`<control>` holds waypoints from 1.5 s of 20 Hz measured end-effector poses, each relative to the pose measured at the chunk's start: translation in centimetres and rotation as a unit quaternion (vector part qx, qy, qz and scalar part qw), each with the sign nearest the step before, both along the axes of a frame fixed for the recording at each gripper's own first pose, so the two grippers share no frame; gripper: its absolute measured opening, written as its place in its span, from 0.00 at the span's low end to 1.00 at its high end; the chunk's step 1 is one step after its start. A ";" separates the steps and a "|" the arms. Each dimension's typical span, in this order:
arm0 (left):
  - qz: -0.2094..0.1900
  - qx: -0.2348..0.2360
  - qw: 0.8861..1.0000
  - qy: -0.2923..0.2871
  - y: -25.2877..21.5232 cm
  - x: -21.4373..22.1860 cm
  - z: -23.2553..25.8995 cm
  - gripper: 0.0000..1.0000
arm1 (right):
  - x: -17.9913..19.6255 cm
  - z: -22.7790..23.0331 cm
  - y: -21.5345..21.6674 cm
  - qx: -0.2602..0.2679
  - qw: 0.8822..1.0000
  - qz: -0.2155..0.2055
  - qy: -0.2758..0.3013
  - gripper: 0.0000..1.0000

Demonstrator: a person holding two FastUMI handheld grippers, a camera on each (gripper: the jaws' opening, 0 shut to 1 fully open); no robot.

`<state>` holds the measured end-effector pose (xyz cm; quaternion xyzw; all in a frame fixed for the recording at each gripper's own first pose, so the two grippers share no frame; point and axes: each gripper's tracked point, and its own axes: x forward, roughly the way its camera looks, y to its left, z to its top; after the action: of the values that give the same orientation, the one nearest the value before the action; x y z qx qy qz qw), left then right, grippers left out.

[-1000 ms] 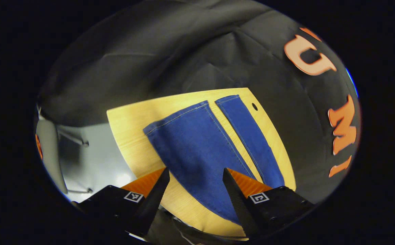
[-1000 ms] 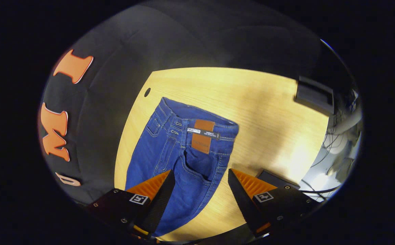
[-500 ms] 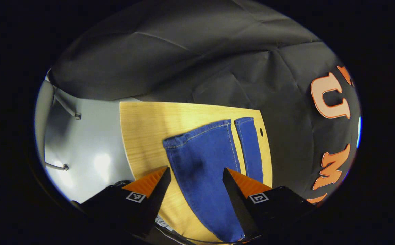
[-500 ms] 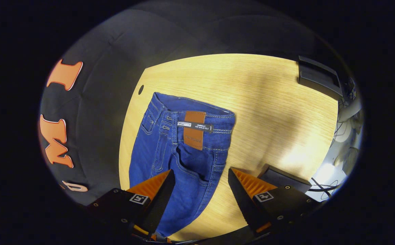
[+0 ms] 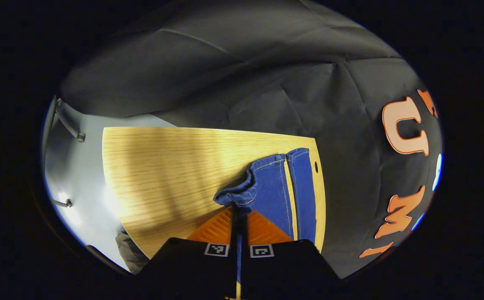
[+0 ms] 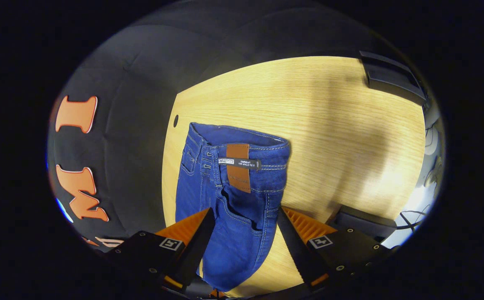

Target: Grasp the waist and the cuffs of the jeans and fold them to make the two legs overlap; first hold the waist and fold one-third of the jeans toward the cuffs, then hold the cuffs and fold the remaining one-third in the same direction to finish folding.

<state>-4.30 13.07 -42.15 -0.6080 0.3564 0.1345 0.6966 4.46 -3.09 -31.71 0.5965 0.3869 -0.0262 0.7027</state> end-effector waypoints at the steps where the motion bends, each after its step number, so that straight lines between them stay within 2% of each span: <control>1: -0.009 0.009 1.000 -0.001 0.0 -0.1 0.1 0.05 | -0.1 0.0 0.0 0.003 1.000 -0.002 -0.006 0.93; 4: -0.012 0.010 1.000 -0.022 0.1 0.6 2.0 0.05 | -0.6 0.0 -0.4 0.004 1.000 -0.007 -0.013 0.91; 7: -0.017 0.014 0.999 -0.046 0.0 1.4 4.0 0.04 | -0.9 -0.2 -0.4 0.001 1.000 0.010 -0.020 0.92; 9: -0.023 0.015 0.998 -0.048 -0.7 2.1 4.3 0.04 | 0.3 -0.3 0.1 0.005 1.000 0.000 -0.018 0.84; 10: -0.025 0.014 0.998 -0.050 -1.1 2.7 4.7 0.04 | 1.0 -0.4 0.5 0.011 1.000 0.000 -0.019 0.78; 11: -0.030 0.018 0.998 -0.049 -1.1 2.8 4.8 0.04 | 1.1 -0.5 1.2 0.017 1.000 0.002 -0.012 0.63; 12: -0.035 0.022 0.998 -0.045 -1.4 3.0 4.8 0.04 | 1.2 -1.1 1.7 0.011 1.000 0.012 0.003 0.68; 13: -0.039 0.024 0.998 -0.041 -1.4 3.0 5.0 0.04 | 1.4 -1.5 1.6 0.001 1.000 0.008 0.013 0.52; 15: -0.041 0.029 0.998 -0.041 -1.0 3.0 5.9 0.04 | 1.1 -0.8 1.9 -0.002 1.000 0.019 0.005 0.31; 16: -0.041 0.030 0.998 -0.041 -0.9 2.7 6.2 0.04 | 0.2 -1.0 2.1 -0.016 1.000 0.011 0.018 0.28; 17: -0.041 0.030 0.998 -0.038 -0.7 2.6 6.6 0.04 | 0.3 -1.5 0.3 -0.031 0.999 -0.007 0.036 0.17; 18: -0.042 0.031 0.998 -0.039 -0.7 2.3 7.0 0.04 | 0.6 -1.2 0.1 -0.016 0.999 -0.018 0.026 0.13; 20: -0.045 0.037 0.998 -0.037 -0.6 2.4 7.3 0.04 | 0.3 0.2 0.8 0.025 1.000 -0.016 0.008 0.09; 21: -0.045 0.039 0.998 -0.033 -0.4 2.4 7.3 0.04 | 0.3 -0.9 0.2 0.010 0.999 -0.022 0.022 0.08; 22: -0.045 0.040 0.998 -0.035 -0.4 2.5 7.6 0.04 | 1.5 -0.9 0.9 0.024 0.999 -0.022 0.016 0.05; 23: -0.045 0.045 0.997 -0.038 -0.2 2.9 7.9 0.04 | 0.6 1.0 0.7 0.033 0.999 -0.016 -0.004 0.05; 25: -0.053 0.050 0.997 -0.040 -0.8 2.7 8.3 0.04 | 0.3 0.8 0.7 0.019 1.000 0.003 -0.012 0.05; 30: -0.064 0.059 0.995 -0.040 -1.3 3.2 10.4 0.04 | 0.4 3.1 0.0 0.014 1.000 0.001 -0.020 0.05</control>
<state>-1.10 11.79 -31.72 -0.5465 0.3577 0.0862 0.7523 4.86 -3.09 -28.58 0.6065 0.3738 -0.0084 0.7017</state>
